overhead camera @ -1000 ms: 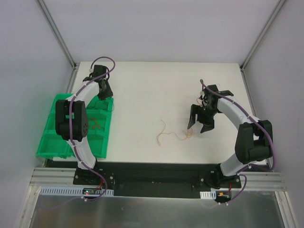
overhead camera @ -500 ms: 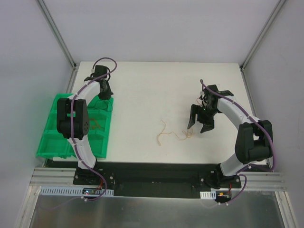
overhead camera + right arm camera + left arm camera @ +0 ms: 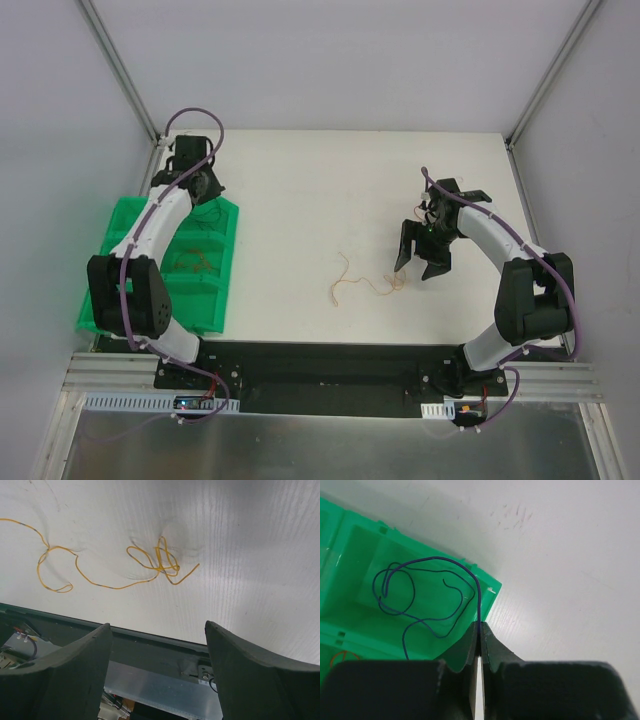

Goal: Untangle the cables

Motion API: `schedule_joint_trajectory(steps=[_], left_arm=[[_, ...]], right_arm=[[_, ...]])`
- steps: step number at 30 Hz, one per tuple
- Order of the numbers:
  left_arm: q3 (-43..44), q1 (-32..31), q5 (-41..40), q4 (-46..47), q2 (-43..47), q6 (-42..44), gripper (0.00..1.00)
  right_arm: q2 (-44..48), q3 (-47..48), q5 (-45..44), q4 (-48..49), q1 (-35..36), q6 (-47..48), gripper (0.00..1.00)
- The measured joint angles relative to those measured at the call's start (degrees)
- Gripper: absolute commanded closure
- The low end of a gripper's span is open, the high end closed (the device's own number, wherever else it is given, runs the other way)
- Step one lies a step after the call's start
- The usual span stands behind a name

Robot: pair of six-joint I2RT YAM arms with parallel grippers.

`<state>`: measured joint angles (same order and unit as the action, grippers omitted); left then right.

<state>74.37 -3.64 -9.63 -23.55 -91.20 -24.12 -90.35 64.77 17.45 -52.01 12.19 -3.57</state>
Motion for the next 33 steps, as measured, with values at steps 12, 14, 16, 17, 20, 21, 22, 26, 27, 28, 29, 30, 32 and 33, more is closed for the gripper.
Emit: schedule_joint_trajectory(steps=[12,14,16,17,20,21,22,26,27,28,29,30,32,33], left_arm=[[-7.7,9.5,8.6,-3.7,2.1,-23.7,1.0],[-7.6,10.8,10.8,-3.8,-0.5,-26.2,1.0],[-6.8,11.3,12.3,-4.3,-3.4,-27.8,1.0],[-6.2,11.4,12.9,-4.5,-4.6,-28.3,1.0],[-3.2,12.0,14.9,-4.8,-8.2,-30.2,1.0],[-2.1,12.4,15.3,-4.9,-9.1,-30.7,1.0],[-1.0,12.8,15.4,-4.9,-9.9,-31.0,1.0],[3.1,15.7,16.4,-4.6,-12.4,-32.3,1.0],[3.9,16.8,17.1,-4.5,-13.0,-32.6,1.0],[4.3,17.7,17.6,-4.5,-13.6,-33.0,1.0],[4.3,18.5,18.2,-4.2,-14.0,-33.3,1.0],[4.3,19.0,18.4,-4.4,-14.3,-33.4,1.0],[4.3,20.1,18.6,-4.9,-14.8,-33.6,1.0],[4.3,20.2,18.8,-5.0,-14.8,-33.6,1.0]], right_arm=[[0.0,-0.8,0.8,0.4,0.0,0.0,0.23],[0.0,-0.9,0.9,0.4,0.0,0.0,0.23],[0.0,-0.9,1.0,0.4,0.0,0.0,0.23],[0.0,-0.9,1.0,0.4,0.0,0.0,0.23],[0.0,-0.9,1.0,0.4,0.0,0.0,0.23],[0.0,-0.9,1.1,0.4,0.0,0.0,0.23],[0.0,-0.9,1.0,0.4,0.0,0.0,0.23],[0.0,-0.9,1.1,0.5,0.0,0.0,0.23],[0.0,-0.9,1.1,0.5,0.0,0.0,0.23],[0.0,-0.9,1.1,0.5,0.0,0.0,0.23],[0.0,-0.9,1.1,0.5,0.0,0.0,0.23],[0.0,-0.9,1.1,0.6,0.0,0.0,0.23],[0.0,-0.9,1.1,0.6,0.0,0.0,0.23],[0.0,-0.9,1.1,0.7,0.0,0.0,0.23]])
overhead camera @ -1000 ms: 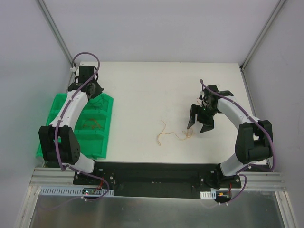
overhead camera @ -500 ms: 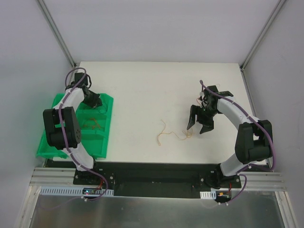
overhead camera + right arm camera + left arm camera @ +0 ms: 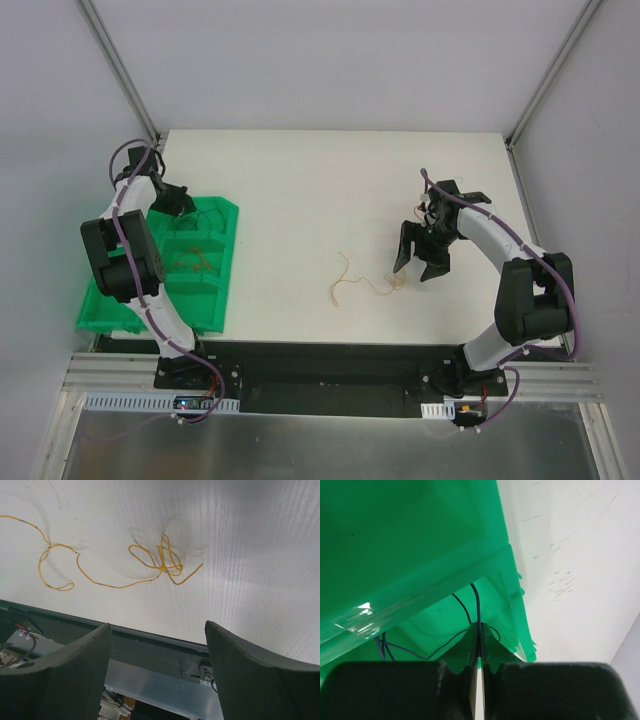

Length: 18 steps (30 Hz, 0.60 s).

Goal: Untangle the cables

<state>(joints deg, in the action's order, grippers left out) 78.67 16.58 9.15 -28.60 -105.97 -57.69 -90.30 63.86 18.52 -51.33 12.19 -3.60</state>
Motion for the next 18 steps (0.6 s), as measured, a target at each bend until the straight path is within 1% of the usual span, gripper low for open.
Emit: schedule_joint_trajectory(steps=[1,2,6,8,10,15,18], left_arm=[[0.0,0.0,0.2,0.0,0.0,0.0,1.0],[0.0,0.0,0.5,0.0,0.0,0.0,0.98],[-0.7,-0.1,1.6,-0.1,0.3,1.0,0.79],[-1.4,-0.1,2.0,-0.2,1.2,2.0,0.65],[-2.3,-0.1,2.3,-0.4,2.9,3.4,0.57],[-5.4,-0.1,2.7,-0.5,12.1,7.2,0.39],[-7.0,-0.7,2.8,-0.3,17.9,9.2,0.3]], right_arm=[[0.0,0.0,0.0,0.0,0.0,0.0,0.23],[0.0,0.0,0.0,0.1,0.0,0.0,0.23],[0.1,0.0,0.0,0.1,0.0,-0.2,0.23],[0.3,0.0,0.0,0.1,0.0,-0.2,0.23],[0.5,0.0,-0.1,0.1,0.0,-0.2,0.23],[0.9,0.7,-1.5,-0.4,0.0,0.0,0.23],[0.9,1.2,-1.8,-0.3,0.0,0.0,0.23]])
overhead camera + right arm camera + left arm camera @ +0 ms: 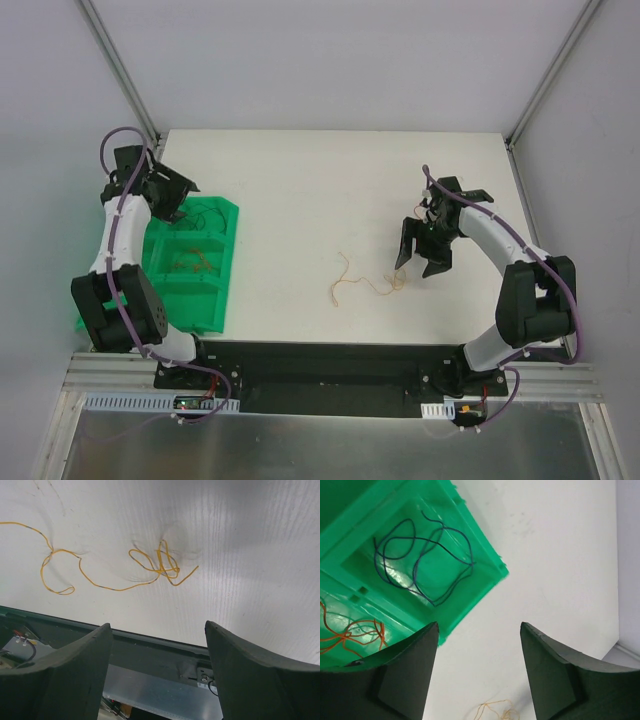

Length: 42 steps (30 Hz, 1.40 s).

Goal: Untangle the cables

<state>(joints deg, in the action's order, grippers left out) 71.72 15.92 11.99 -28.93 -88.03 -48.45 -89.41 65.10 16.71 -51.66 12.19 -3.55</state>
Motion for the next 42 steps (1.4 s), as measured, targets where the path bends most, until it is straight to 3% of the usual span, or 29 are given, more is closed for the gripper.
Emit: schedule_joint_trajectory(steps=[5,10,14,19,24,30,36,42], left_arm=[[-1.4,-6.5,1.4,0.8,7.1,6.1,0.18],[-1.5,-23.1,6.9,4.7,6.3,14.0,0.22],[-0.4,-38.1,13.1,7.3,-1.5,19.1,0.23],[3.4,-50.6,18.3,7.3,-16.0,24.3,0.24],[6.7,-57.4,15.6,3.5,-22.8,27.3,0.33],[7.1,-60.7,9.5,0.6,-23.0,28.5,0.36],[5.8,-60.5,7.3,-1.0,-23.0,28.7,0.51],[5.8,-60.5,6.7,-2.2,-23.5,30.0,0.98]], right_arm=[[0.0,0.0,0.0,0.1,0.0,-0.2,0.23],[0.5,-1.3,0.4,1.5,0.1,-1.0,0.23],[1.5,-4.0,1.7,2.3,0.2,-2.1,0.23],[2.2,-6.0,2.3,2.4,0.4,-2.4,0.23],[4.7,-6.6,2.3,2.4,0.4,-2.3,0.23],[5.2,-7.3,2.4,2.8,0.4,-2.1,0.24],[3.9,-7.3,2.4,3.5,0.4,-2.0,0.25],[2.3,-7.3,2.5,3.8,0.4,-2.2,0.25]])
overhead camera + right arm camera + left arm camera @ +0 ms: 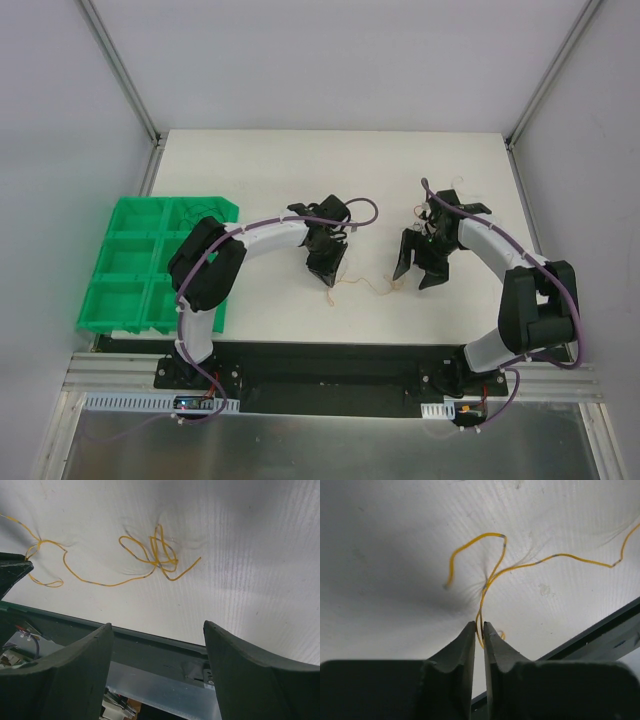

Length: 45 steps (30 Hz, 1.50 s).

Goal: Untangle the cables

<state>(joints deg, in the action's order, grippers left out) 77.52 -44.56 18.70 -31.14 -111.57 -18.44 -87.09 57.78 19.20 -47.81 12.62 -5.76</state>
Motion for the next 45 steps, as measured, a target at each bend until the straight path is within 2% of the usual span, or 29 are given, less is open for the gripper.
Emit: schedule_joint_trajectory(steps=[7,13,18,23,26,28,32,35,38,41,45], left_arm=[[-1.4,1.1,-5.7,-2.1,2.7,2.8,1.0],[-6.9,4.7,-12.6,-3.6,14.9,5.0,1.0],[-11.7,5.1,-17.6,-5.9,25.4,7.5,1.0],[-12.3,4.8,-27.8,-9.2,29.0,8.6,1.0],[-8.9,4.3,-32.7,-11.3,26.5,8.7,1.0],[-4.6,3.5,-33.2,-11.7,22.8,8.7,1.0],[3.2,2.1,-29.3,-11.1,13.4,8.0,1.0],[5.4,1.4,-25.2,-10.8,7.1,6.9,0.97],[6.7,0.6,-22.9,-11.4,2.5,5.9,0.99],[7.7,-0.2,-20.6,-11.4,0.1,5.0,0.99],[8.0,-0.5,-17.5,-10.7,0.1,4.8,0.9]], right_arm=[[0.0,0.1,0.0,0.2,0.0,0.0,0.25],[0.0,0.1,0.0,0.3,0.0,0.0,0.25],[0.0,0.1,0.0,0.2,0.0,0.0,0.25],[0.0,0.1,0.0,0.3,0.0,0.1,0.25],[0.0,0.1,0.0,0.3,0.0,0.1,0.25],[0.0,0.1,0.0,0.3,0.0,0.1,0.25],[0.0,0.1,0.0,0.3,0.0,0.1,0.25],[0.0,0.1,-0.2,0.3,0.0,0.3,0.25],[0.0,0.0,-0.3,0.3,0.0,0.4,0.25],[0.0,-0.3,-0.2,0.6,0.0,0.5,0.25],[0.0,-1.9,1.8,2.2,0.0,0.4,0.26]])
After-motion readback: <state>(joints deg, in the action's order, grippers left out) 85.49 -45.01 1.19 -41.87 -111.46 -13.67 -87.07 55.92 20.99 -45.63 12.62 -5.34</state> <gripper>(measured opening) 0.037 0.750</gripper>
